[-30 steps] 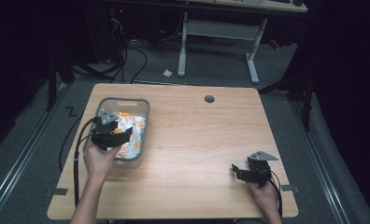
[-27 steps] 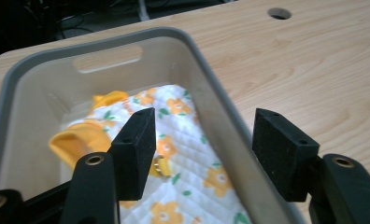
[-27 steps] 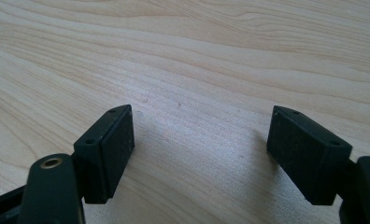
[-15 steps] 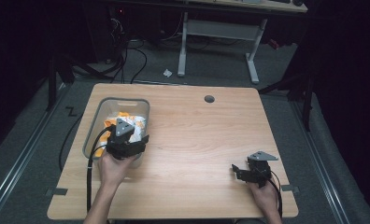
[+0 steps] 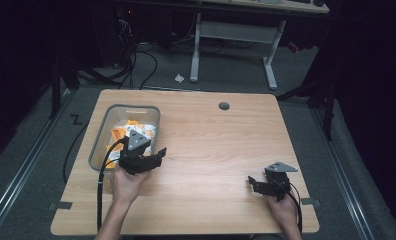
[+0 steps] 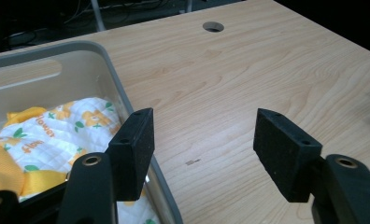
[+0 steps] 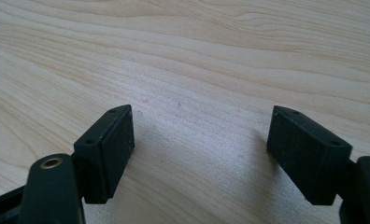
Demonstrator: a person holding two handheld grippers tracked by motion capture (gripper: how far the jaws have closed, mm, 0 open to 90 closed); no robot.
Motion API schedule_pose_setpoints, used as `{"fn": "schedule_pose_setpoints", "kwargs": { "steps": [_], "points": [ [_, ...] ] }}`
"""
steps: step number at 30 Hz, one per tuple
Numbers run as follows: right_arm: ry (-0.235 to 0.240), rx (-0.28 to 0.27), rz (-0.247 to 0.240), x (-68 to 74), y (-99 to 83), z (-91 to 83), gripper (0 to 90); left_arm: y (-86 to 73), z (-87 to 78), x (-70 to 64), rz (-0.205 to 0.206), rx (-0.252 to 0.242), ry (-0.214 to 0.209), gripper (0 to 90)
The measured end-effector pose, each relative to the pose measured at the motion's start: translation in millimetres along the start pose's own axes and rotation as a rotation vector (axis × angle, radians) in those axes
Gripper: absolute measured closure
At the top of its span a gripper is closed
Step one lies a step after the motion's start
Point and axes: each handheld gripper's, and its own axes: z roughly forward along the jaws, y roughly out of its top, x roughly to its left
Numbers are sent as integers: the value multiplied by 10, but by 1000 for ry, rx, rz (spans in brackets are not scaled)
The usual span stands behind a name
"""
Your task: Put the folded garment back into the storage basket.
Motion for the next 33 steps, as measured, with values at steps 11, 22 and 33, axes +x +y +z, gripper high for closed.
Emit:
{"fn": "schedule_pose_setpoints", "kwargs": {
  "steps": [11, 22, 33],
  "points": [
    [0, 0, 0, 0, 0, 0, 235, -7, 28, -147, 10, -7, -40, 388],
    [0, 1, 2, 1, 0, 0, 235, -27, 79, -263, 21, -8, -62, 387],
    [0, 0, 1, 1, 0, 0, 235, -49, 110, -400, 39, -8, -105, 391]
  ]
}}
